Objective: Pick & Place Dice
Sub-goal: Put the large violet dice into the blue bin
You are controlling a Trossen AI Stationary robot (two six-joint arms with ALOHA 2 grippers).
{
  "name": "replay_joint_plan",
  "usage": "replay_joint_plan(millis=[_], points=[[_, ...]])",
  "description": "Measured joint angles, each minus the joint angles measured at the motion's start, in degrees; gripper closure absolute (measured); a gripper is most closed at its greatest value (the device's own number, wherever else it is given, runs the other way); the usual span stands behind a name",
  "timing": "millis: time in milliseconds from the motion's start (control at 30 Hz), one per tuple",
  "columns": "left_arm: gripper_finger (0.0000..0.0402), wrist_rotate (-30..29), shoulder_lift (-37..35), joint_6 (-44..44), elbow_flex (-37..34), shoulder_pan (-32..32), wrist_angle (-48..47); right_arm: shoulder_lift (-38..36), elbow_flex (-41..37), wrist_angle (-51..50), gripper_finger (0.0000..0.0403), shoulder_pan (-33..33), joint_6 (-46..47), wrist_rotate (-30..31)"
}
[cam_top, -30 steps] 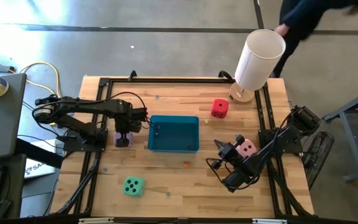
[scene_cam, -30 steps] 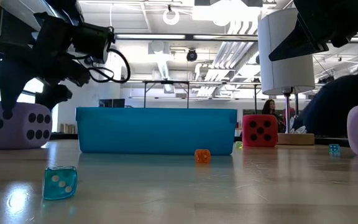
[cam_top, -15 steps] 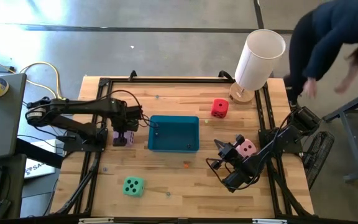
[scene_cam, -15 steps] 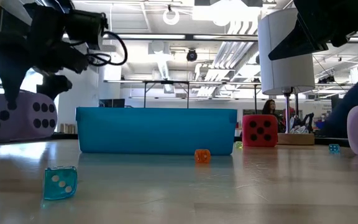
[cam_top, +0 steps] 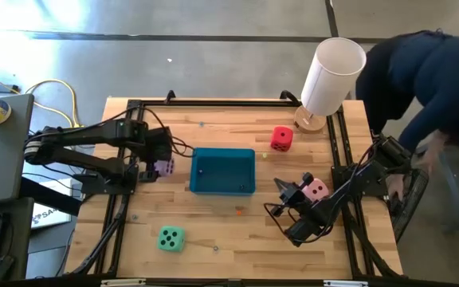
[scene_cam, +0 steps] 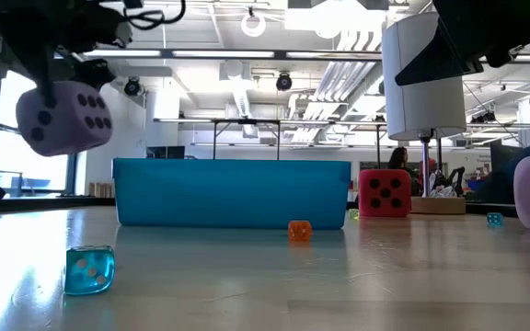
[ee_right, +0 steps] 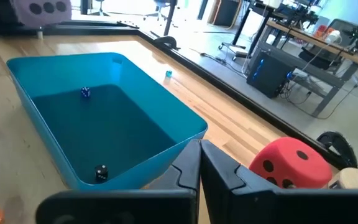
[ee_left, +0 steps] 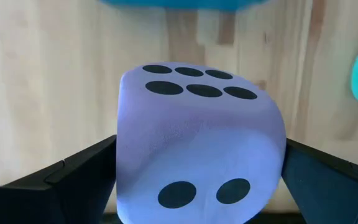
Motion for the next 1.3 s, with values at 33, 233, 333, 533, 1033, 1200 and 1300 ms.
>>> replay_joint_plan(millis=[33,233,333,533,1033,1200,1300], points=[[0.0003,-0.47,-0.15,0.41,0.07,-0.33,0.61,0.00,0.00,0.81,0.0401,-0.44,0.00,0.38],[0.0003,-1.22,-0.11,0.97,0.17,-1.11,0.56,0.00,0.00,10.44,0.0401,-4.43,-1.55,3.17],[0.0003,-1.57,-0.10,0.21,1.39,-1.11,0.34,0.00,0.00,14.27,0.0401,-6.18,-2.92,2.60],[0.0003,-1.53,-0.12,-0.30,3.93,-1.17,0.43,0.35,0.00,19.92,0.0401,-9.32,-3.33,0.86],[0.0003,-1.89,-0.08,4.00,5.55,-1.17,7.56,0.35,0.02,20.42,0.0401,-10.15,-7.96,-0.16],[0.0003,-0.37,-0.10,5.10,6.54,-1.28,13.38,0.35,0.02,20.40,0.0401,-10.11,-7.98,-0.10],[0.0003,1.71,0.78,6.78,6.58,-1.70,18.64,0.35,0.02,20.40,0.0401,-10.11,-8.26,-0.07]])
